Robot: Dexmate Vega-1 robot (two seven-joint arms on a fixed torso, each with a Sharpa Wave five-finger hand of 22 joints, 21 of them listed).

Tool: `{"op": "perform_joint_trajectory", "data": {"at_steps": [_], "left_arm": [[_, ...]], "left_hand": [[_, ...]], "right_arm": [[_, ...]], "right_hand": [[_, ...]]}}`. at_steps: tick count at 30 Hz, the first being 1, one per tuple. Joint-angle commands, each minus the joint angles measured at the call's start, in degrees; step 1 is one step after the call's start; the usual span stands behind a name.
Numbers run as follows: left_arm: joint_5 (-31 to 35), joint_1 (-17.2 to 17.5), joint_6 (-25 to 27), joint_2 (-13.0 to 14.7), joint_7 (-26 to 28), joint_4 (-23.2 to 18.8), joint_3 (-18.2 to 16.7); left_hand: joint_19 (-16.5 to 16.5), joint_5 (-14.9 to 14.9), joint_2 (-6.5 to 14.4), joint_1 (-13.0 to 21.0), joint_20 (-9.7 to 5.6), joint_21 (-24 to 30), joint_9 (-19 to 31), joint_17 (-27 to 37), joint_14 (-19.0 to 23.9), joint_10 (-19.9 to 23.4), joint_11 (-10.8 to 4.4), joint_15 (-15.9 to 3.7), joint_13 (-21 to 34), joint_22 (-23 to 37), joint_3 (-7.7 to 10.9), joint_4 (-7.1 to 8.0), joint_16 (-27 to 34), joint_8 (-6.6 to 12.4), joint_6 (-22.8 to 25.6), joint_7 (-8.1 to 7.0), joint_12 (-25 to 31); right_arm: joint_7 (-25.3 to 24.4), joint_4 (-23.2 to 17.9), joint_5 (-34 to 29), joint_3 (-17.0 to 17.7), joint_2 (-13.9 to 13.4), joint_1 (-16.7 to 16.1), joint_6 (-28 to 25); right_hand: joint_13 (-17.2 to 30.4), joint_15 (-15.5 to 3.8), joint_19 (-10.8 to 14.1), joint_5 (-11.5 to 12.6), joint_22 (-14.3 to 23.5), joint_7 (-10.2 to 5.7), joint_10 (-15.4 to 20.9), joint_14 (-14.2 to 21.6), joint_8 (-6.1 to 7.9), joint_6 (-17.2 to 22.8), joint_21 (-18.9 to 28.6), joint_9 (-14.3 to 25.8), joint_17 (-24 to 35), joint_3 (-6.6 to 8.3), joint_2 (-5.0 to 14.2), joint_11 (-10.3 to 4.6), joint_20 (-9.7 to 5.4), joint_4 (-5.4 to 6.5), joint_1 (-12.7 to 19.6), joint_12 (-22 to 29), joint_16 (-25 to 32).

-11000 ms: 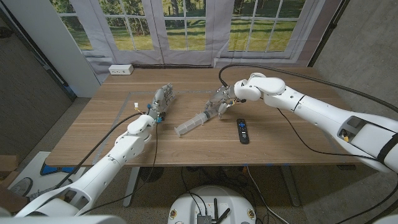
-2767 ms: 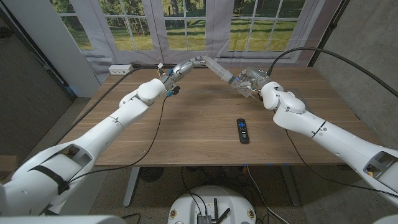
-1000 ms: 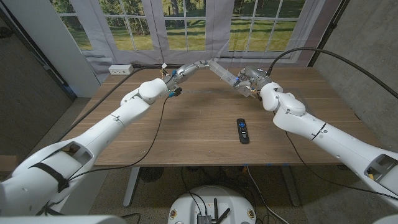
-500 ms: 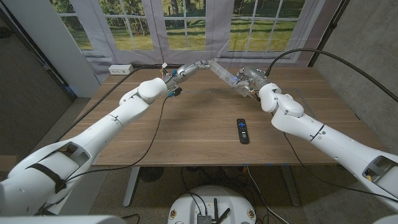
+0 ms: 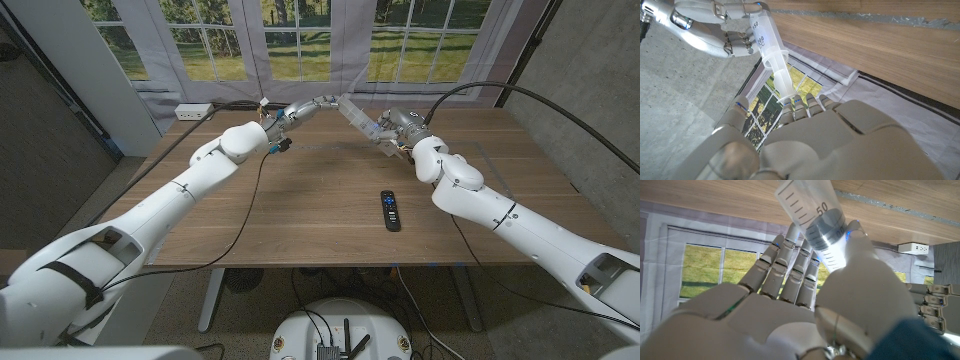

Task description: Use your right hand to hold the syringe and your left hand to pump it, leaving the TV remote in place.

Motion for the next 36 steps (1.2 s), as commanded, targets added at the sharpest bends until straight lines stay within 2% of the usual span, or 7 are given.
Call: {"op": "perform_joint_trajectory", "data": {"at_steps": [1,36], "left_arm": [[0.3,-0.2,0.4,0.3,-0.4,-0.4,-0.1],[0.1,-0.8,1.2,-0.6,-2.9,-0.1,1.6]], "left_hand": [[0.3,0.1,3.6,-0.5,0.01,0.2,0.2,0.0,0.6,0.6,0.14,-4.62,0.1,0.2,0.53,0.02,0.1,0.35,0.3,-0.03,-0.1],[1.0,0.1,3.8,-0.4,0.08,0.2,0.2,0.0,1.0,1.0,0.19,-4.44,0.1,0.2,1.06,0.0,0.0,0.25,0.5,0.14,-0.2]], "right_arm": [[-1.3,1.2,1.1,-0.4,1.0,0.2,0.4],[-3.8,0.5,2.5,0.1,0.8,-0.5,0.3]], "right_hand": [[0.2,-7.45,0.5,0.3,0.1,-4.52,3.1,0.6,0.0,4.9,0.0,0.2,0.3,0.01,7.98,-2.75,-3.9,0.11,8.2,0.0,-0.3],[0.7,-7.48,0.5,0.4,0.1,-4.42,3.4,0.9,-0.43,5.1,0.0,0.3,1.2,-0.45,8.17,-2.75,-3.92,0.08,8.4,-0.7,-1.1]]}}
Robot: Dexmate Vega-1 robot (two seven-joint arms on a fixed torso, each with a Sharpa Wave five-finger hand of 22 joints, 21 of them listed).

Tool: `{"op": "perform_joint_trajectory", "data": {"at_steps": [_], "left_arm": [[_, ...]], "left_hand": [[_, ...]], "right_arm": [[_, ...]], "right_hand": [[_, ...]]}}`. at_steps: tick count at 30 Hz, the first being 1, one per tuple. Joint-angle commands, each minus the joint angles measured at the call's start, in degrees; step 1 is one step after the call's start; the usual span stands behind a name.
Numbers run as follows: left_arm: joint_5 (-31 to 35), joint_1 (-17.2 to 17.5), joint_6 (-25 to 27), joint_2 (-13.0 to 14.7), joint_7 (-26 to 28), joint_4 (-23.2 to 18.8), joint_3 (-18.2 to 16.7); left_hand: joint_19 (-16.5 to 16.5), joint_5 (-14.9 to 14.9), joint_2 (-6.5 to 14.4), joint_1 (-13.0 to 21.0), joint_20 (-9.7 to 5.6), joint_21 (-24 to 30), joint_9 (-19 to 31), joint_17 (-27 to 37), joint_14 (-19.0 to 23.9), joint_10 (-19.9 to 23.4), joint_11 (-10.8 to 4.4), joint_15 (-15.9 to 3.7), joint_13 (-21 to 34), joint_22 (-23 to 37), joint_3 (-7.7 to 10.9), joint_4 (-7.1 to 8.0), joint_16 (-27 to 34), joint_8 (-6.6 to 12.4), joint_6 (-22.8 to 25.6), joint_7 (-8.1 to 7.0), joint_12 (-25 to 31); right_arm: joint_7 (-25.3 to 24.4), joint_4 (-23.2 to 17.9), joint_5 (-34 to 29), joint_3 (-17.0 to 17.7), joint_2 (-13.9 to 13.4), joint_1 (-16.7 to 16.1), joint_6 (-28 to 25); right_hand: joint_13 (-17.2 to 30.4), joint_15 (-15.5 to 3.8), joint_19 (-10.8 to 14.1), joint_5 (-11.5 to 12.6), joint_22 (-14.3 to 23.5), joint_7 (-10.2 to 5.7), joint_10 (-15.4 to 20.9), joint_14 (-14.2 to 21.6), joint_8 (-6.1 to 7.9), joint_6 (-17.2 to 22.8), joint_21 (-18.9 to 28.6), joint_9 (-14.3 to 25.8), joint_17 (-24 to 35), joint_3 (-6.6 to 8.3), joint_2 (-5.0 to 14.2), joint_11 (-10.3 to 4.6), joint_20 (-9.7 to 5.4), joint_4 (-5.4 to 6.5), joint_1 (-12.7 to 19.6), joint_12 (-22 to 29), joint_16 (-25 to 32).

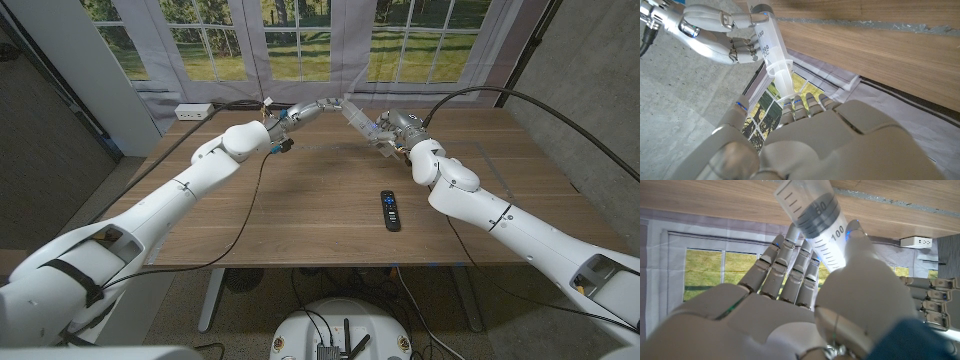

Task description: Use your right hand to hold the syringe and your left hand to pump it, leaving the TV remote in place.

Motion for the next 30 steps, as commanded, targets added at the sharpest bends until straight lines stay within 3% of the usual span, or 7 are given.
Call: {"op": "perform_joint_trajectory", "data": {"at_steps": [1,30], "left_arm": [[-0.3,-0.2,0.0,-0.5,-1.1,0.4,0.6],[-0.9,0.0,0.1,-0.8,-1.9,0.5,1.1]], "left_hand": [[0.3,0.1,3.8,-0.4,0.18,0.2,0.2,0.0,0.4,0.6,0.0,-4.42,0.2,0.2,0.34,-0.05,0.0,0.25,0.6,0.12,0.0],[0.4,0.1,3.7,-0.5,0.22,0.1,0.3,0.0,0.6,0.7,-0.07,-4.33,0.2,0.2,0.63,0.11,0.0,0.22,0.7,0.2,-0.1]], "right_arm": [[-0.7,-0.6,0.3,0.3,-0.3,-0.3,0.1],[-1.3,-1.3,0.5,0.5,-0.5,-0.8,0.5]], "right_hand": [[0.2,-7.46,0.6,0.5,0.1,-4.42,3.4,0.7,0.22,5.1,0.0,0.3,0.3,-0.13,8.19,-2.75,-3.93,-0.07,8.3,-0.1,-0.2],[0.5,-7.43,0.6,0.6,0.1,-4.37,3.6,0.9,-0.06,5.4,0.1,0.4,0.9,-0.39,8.34,-2.76,-4.07,-0.08,8.5,-0.5,-0.9]]}}
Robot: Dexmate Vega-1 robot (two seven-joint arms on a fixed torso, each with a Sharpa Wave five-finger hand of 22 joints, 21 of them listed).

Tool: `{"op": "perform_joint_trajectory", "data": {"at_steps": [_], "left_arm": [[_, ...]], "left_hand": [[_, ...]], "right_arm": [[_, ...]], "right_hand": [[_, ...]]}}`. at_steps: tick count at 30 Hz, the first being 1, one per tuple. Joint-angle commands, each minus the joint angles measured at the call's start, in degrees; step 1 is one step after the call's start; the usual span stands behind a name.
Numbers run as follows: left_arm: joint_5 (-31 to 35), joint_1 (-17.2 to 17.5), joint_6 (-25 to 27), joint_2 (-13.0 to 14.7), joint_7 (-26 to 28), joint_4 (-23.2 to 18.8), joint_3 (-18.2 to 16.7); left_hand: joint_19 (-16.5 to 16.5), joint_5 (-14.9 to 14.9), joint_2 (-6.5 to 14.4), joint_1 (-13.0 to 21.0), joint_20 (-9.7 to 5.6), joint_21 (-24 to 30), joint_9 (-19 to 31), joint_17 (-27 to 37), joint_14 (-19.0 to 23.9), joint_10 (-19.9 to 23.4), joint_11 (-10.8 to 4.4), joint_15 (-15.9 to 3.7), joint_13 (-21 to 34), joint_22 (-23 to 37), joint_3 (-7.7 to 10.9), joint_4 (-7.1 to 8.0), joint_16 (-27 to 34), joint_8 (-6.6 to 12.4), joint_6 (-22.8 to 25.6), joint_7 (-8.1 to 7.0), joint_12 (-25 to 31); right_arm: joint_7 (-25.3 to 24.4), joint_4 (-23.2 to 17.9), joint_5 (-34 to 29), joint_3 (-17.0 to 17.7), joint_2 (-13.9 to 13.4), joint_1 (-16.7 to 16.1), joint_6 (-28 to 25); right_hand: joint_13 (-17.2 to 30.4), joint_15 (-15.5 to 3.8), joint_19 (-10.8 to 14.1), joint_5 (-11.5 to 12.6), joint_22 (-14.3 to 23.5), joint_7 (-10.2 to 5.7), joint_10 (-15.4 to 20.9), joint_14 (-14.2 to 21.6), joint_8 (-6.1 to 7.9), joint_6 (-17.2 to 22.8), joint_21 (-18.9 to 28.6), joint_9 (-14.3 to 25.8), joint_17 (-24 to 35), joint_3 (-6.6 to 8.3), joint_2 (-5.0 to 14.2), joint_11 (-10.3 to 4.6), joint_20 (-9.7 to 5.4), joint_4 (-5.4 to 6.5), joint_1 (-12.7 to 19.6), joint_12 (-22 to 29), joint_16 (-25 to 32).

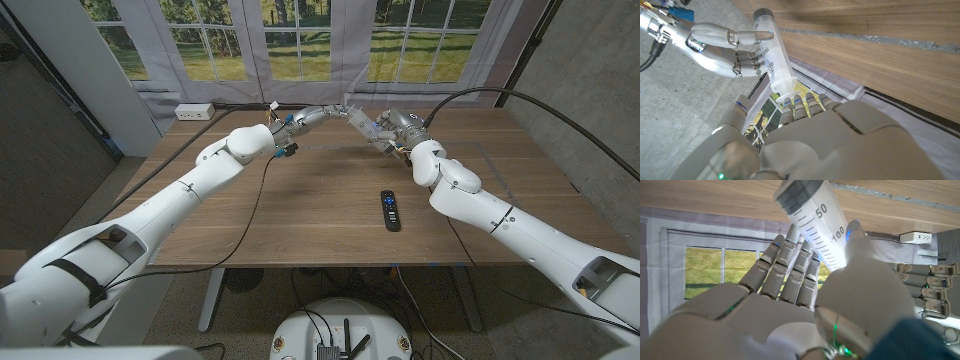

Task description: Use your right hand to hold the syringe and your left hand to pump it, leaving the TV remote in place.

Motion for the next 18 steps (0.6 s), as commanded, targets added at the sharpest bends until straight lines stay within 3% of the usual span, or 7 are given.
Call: {"op": "perform_joint_trajectory", "data": {"at_steps": [1,18], "left_arm": [[-0.3,0.0,-0.1,-0.3,-0.5,0.4,0.2],[0.5,-0.3,-0.3,-0.1,1.0,0.2,-0.3]], "left_hand": [[0.3,0.1,3.7,-0.5,0.01,0.1,0.2,0.0,0.3,0.5,0.16,-4.03,0.2,0.2,0.42,-0.12,0.0,0.24,0.4,-0.14,-0.1],[0.9,0.1,3.6,-0.6,0.22,0.3,0.2,0.0,0.5,0.5,0.01,-3.77,0.2,0.2,0.55,-0.08,-0.1,0.22,0.4,-0.08,-0.2]], "right_arm": [[-0.2,-0.1,0.0,0.0,0.0,0.0,0.2],[0.2,0.6,0.0,-0.3,0.3,0.3,0.4]], "right_hand": [[0.1,-7.12,0.6,0.3,0.1,-4.48,3.1,0.6,0.22,4.8,0.1,0.0,0.1,-0.33,8.32,-2.67,-4.04,-0.01,8.5,0.0,0.0],[0.2,-7.05,0.5,0.4,0.1,-4.47,3.1,0.5,0.03,4.9,0.0,0.1,0.4,-0.6,8.36,-2.64,-4.0,0.19,8.2,-0.4,-0.7]]}}
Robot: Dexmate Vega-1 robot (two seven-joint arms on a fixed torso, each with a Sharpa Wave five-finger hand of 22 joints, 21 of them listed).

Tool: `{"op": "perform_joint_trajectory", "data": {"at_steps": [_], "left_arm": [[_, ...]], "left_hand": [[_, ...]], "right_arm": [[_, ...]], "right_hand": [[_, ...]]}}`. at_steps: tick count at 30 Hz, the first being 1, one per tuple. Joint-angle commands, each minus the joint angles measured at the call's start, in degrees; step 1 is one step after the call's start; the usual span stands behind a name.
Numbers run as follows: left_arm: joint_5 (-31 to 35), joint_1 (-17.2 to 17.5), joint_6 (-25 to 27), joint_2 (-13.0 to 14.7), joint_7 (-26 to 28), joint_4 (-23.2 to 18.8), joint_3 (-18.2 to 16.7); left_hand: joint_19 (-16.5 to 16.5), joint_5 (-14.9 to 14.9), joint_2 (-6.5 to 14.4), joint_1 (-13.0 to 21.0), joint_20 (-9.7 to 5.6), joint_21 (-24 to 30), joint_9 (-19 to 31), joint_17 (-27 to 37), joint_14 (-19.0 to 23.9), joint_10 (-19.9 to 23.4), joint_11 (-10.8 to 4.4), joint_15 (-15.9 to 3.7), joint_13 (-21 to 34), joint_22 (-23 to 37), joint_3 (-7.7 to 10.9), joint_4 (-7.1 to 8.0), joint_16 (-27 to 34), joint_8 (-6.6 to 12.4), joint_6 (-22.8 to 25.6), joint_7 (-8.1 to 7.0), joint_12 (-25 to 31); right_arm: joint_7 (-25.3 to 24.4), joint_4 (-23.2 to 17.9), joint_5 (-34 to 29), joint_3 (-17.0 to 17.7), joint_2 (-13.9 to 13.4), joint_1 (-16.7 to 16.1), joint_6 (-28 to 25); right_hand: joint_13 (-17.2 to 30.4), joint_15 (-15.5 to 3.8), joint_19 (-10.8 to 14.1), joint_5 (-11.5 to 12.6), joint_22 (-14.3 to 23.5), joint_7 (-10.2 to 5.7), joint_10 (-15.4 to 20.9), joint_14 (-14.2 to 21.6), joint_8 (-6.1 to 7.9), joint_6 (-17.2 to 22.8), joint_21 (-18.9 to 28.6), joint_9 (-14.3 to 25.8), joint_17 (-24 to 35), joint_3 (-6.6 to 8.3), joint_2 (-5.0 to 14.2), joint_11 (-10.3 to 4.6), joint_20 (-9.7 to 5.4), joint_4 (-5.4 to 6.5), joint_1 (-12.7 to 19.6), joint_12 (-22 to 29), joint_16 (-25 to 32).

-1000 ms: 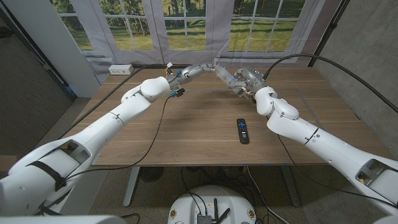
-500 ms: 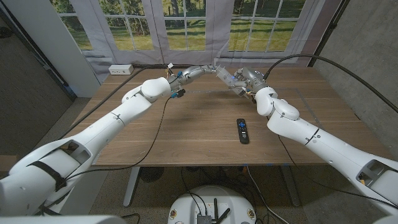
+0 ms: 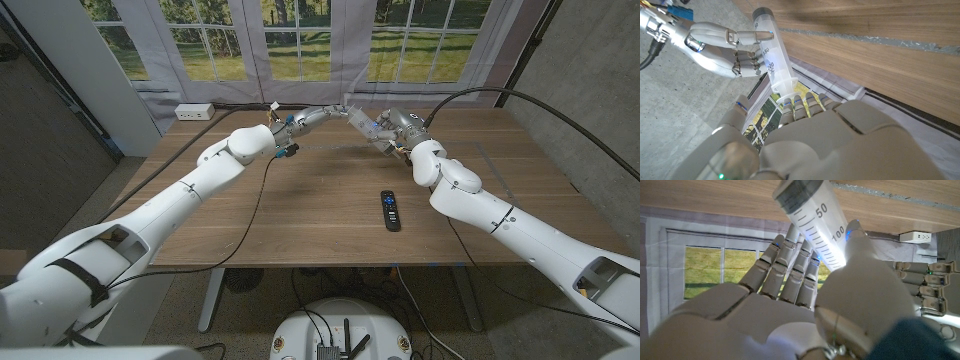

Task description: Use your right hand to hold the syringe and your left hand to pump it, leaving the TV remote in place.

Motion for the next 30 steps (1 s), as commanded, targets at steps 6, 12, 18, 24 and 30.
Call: {"op": "perform_joint_trajectory", "data": {"at_steps": [6,12,18,24,30], "left_arm": [[1.2,0.5,0.2,1.0,2.6,-1.5,-1.3],[1.5,1.1,0.9,1.5,3.9,-2.4,-1.9],[1.5,2.3,1.9,2.1,5.8,-3.6,-2.7],[1.6,3.4,3.2,3.1,7.3,-5.1,-3.7],[1.3,4.3,3.6,3.5,8.9,-5.8,-4.7]], "left_hand": [[0.2,0.1,3.6,-0.6,0.11,0.2,0.3,0.0,0.3,0.4,0.08,-3.99,0.3,0.2,0.58,-0.14,-0.1,0.15,0.5,-0.12,-0.2],[0.3,0.1,3.5,-0.5,0.19,0.2,0.3,0.0,0.3,0.3,0.06,-3.94,0.3,0.2,0.58,-0.19,-0.1,0.23,0.7,-0.13,-0.3],[0.5,0.0,3.6,-0.5,0.13,0.3,0.3,0.0,0.2,0.4,0.1,-3.95,0.3,0.2,0.57,-0.23,-0.1,0.28,0.9,-0.09,-0.3],[0.8,0.0,3.6,-0.4,0.17,0.3,0.3,0.0,0.3,0.4,0.07,-3.98,0.3,0.2,0.57,-0.29,-0.1,0.26,0.9,-0.14,-0.3],[1.0,0.0,3.6,-0.4,0.22,0.3,0.3,0.0,0.3,0.4,0.1,-4.0,0.3,0.2,0.58,-0.34,-0.1,0.26,1.0,-0.13,-0.3]], "right_arm": [[0.3,0.9,0.3,-0.2,0.3,0.2,0.5],[0.3,0.9,0.4,-0.1,0.2,0.2,0.4],[0.2,0.9,1.0,0.1,0.4,0.0,0.5],[-0.1,1.1,1.5,0.3,0.5,-0.1,0.5],[-0.3,1.4,2.2,0.5,0.6,-0.2,1.3]], "right_hand": [[0.2,-7.17,0.5,0.4,0.1,-4.39,3.2,0.3,-0.06,4.9,0.0,0.2,0.2,-0.41,8.35,-2.65,-3.94,0.08,8.2,-0.2,-0.4],[0.2,-7.16,0.5,0.4,0.1,-4.33,3.1,0.3,-0.1,4.9,0.0,0.2,0.3,-0.48,8.38,-2.68,-4.02,0.1,8.2,-0.4,-0.6],[0.3,-7.23,0.5,0.5,0.1,-4.34,3.2,0.3,-0.13,5.0,0.0,0.2,0.4,-0.52,8.39,-2.67,-4.03,0.02,8.3,-0.5,-0.7],[0.3,-7.19,0.5,0.5,0.1,-4.26,3.1,0.3,-0.15,5.1,0.0,0.2,0.6,-0.59,8.42,-2.66,-4.06,0.03,8.3,-0.6,-0.8],[0.3,-7.16,0.5,0.5,0.1,-4.29,3.1,0.2,-0.19,5.1,0.1,0.2,0.6,-0.63,8.48,-2.65,-4.08,0.09,8.2,-0.7,-1.0]]}}
